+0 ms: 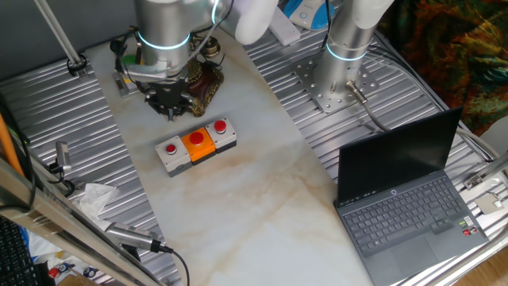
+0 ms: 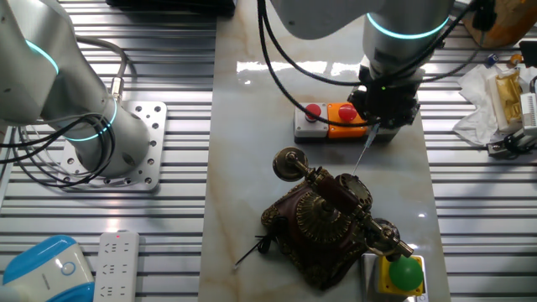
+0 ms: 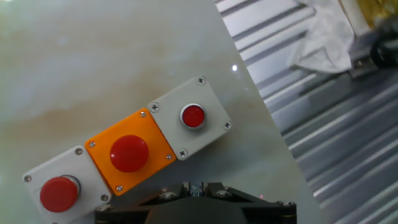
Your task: Dial a number on an old rotary phone
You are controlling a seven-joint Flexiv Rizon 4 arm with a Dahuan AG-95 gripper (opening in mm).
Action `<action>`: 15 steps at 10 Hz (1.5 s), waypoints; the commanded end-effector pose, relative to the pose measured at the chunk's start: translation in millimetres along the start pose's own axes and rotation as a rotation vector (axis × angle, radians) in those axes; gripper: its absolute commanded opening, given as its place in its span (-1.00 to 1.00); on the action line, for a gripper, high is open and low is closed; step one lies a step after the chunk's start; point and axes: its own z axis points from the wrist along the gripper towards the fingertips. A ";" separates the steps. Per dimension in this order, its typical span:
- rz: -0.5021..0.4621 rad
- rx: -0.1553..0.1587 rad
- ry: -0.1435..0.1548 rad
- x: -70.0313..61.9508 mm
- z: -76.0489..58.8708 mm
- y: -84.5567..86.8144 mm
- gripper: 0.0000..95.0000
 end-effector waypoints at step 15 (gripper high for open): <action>0.152 0.067 -0.068 9.9 4.0 -39.6 -1.00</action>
